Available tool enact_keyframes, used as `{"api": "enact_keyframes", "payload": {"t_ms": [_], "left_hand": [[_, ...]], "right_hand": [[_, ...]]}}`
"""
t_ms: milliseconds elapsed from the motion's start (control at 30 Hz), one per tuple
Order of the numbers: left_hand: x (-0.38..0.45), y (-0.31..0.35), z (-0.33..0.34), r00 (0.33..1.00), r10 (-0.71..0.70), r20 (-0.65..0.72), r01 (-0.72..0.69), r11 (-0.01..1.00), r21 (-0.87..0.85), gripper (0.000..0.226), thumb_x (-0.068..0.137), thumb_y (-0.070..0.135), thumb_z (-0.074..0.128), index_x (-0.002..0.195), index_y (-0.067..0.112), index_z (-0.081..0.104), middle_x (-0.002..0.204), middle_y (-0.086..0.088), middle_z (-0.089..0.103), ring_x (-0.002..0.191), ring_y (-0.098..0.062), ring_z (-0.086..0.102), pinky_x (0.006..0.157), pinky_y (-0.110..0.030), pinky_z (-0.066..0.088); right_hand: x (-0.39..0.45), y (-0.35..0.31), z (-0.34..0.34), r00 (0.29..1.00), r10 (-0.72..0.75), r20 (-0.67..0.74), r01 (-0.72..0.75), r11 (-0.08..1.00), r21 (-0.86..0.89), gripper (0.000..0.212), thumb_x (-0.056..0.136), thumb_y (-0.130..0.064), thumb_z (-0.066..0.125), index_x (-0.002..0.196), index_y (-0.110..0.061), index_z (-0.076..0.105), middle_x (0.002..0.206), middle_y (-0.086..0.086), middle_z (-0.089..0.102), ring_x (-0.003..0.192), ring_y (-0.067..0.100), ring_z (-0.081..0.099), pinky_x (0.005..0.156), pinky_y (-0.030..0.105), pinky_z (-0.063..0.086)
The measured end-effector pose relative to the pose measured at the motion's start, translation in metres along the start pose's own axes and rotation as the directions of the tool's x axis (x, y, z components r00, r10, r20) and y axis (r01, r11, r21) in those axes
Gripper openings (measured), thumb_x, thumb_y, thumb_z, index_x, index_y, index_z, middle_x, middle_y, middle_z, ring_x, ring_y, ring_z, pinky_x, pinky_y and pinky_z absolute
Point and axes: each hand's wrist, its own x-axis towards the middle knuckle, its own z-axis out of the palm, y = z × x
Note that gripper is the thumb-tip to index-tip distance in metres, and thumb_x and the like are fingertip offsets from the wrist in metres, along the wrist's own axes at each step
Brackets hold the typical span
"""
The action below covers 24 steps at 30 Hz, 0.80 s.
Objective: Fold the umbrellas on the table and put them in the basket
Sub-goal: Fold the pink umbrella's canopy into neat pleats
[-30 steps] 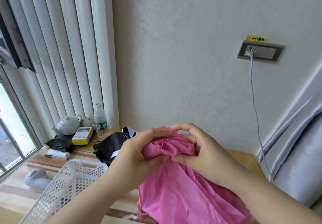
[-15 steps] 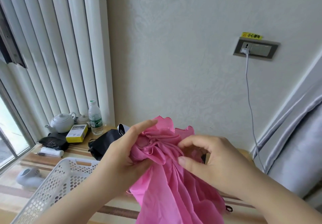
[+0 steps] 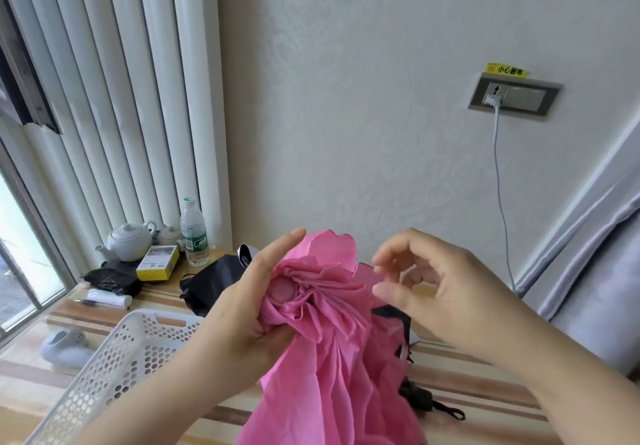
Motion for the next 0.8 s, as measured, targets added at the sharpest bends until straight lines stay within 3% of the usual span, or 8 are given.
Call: {"api": "enact_keyframes", "payload": {"t_ms": [100, 200, 300, 367, 467, 600, 700, 800], "left_hand": [[0.001, 0.003, 0.002, 1.000, 0.008, 0.016, -0.008, 1.000, -0.003, 0.089, 0.069, 0.026, 0.064, 0.132, 0.068, 0.018, 0.107, 0.023, 0.057, 0.078, -0.010, 0.064, 0.071, -0.024, 0.053], [0.000, 0.005, 0.002, 1.000, -0.004, 0.002, 0.004, 0.997, -0.079, 0.082, 0.069, 0.031, 0.060, 0.131, 0.067, 0.022, 0.098, 0.018, 0.063, 0.072, -0.010, 0.066, 0.066, -0.026, 0.055], [-0.001, 0.005, 0.001, 0.998, 0.016, -0.069, -0.023, 0.996, -0.092, 0.079, 0.069, 0.027, 0.060, 0.130, 0.064, 0.027, 0.088, 0.009, 0.063, 0.064, -0.016, 0.063, 0.063, -0.027, 0.054], [-0.002, 0.004, 0.001, 0.997, 0.029, -0.078, -0.035, 0.997, -0.075, 0.080, 0.069, 0.023, 0.061, 0.131, 0.063, 0.028, 0.086, 0.005, 0.064, 0.064, -0.020, 0.064, 0.060, -0.031, 0.055], [-0.003, 0.002, 0.003, 0.998, -0.001, -0.055, -0.003, 0.998, -0.060, 0.088, 0.069, 0.013, 0.064, 0.131, 0.063, 0.028, 0.085, 0.001, 0.065, 0.066, -0.026, 0.065, 0.059, -0.038, 0.055], [0.001, 0.007, 0.004, 0.999, -0.024, -0.031, 0.024, 1.000, -0.012, 0.088, 0.066, 0.027, 0.065, 0.130, 0.069, 0.021, 0.102, 0.027, 0.061, 0.076, 0.000, 0.064, 0.072, -0.022, 0.053], [0.003, 0.010, 0.006, 1.000, -0.021, -0.010, 0.021, 0.999, 0.026, 0.092, 0.066, 0.033, 0.067, 0.130, 0.072, 0.013, 0.099, 0.024, 0.061, 0.074, -0.001, 0.062, 0.068, -0.019, 0.050], [0.002, 0.011, 0.008, 1.000, 0.023, 0.020, -0.024, 0.997, 0.075, 0.104, 0.066, 0.016, 0.065, 0.129, 0.074, 0.008, 0.096, 0.014, 0.060, 0.072, -0.007, 0.061, 0.065, -0.025, 0.048]], "right_hand": [[0.004, -0.001, 0.012, 0.998, -0.063, 0.026, 0.067, 0.979, -0.194, 0.019, 0.079, -0.031, 0.074, 0.090, -0.042, 0.063, 0.093, -0.027, 0.061, 0.087, -0.003, 0.059, 0.076, 0.007, 0.042], [0.002, -0.001, 0.022, 0.979, -0.197, -0.057, 0.172, 0.940, -0.295, 0.003, 0.084, -0.028, 0.069, 0.085, -0.026, 0.070, 0.074, -0.022, 0.060, 0.074, -0.003, 0.058, 0.065, 0.000, 0.039], [-0.002, 0.000, 0.025, 0.901, -0.431, -0.044, 0.356, 0.796, -0.490, 0.015, 0.087, -0.021, 0.061, 0.078, -0.012, 0.068, 0.073, -0.010, 0.062, 0.067, 0.003, 0.056, 0.064, 0.012, 0.046], [-0.004, 0.006, 0.026, 0.867, -0.498, -0.010, 0.427, 0.753, -0.501, 0.017, 0.090, -0.020, 0.061, 0.077, -0.010, 0.067, 0.075, -0.005, 0.062, 0.071, 0.009, 0.057, 0.069, 0.018, 0.046], [-0.002, 0.008, 0.024, 0.944, -0.331, 0.004, 0.321, 0.912, -0.255, 0.017, 0.090, -0.035, 0.059, 0.078, -0.024, 0.058, 0.075, -0.012, 0.057, 0.075, 0.006, 0.054, 0.071, 0.014, 0.042], [0.002, 0.001, 0.021, 0.998, 0.006, 0.057, -0.003, 0.999, -0.041, 0.018, 0.084, -0.052, 0.052, 0.087, -0.035, 0.052, 0.091, -0.024, 0.058, 0.092, 0.001, 0.057, 0.080, 0.008, 0.041], [0.005, -0.003, 0.020, 0.979, 0.089, 0.181, -0.083, 0.996, -0.041, 0.043, 0.079, -0.068, 0.055, 0.118, -0.052, 0.045, 0.114, -0.033, 0.048, 0.113, -0.010, 0.047, 0.089, 0.003, 0.036], [0.009, -0.008, 0.020, 0.952, 0.141, 0.273, -0.116, 0.988, -0.105, 0.069, 0.062, -0.073, 0.062, 0.125, -0.061, 0.037, 0.123, -0.039, 0.039, 0.119, -0.018, 0.038, 0.093, 0.008, 0.036]]}}
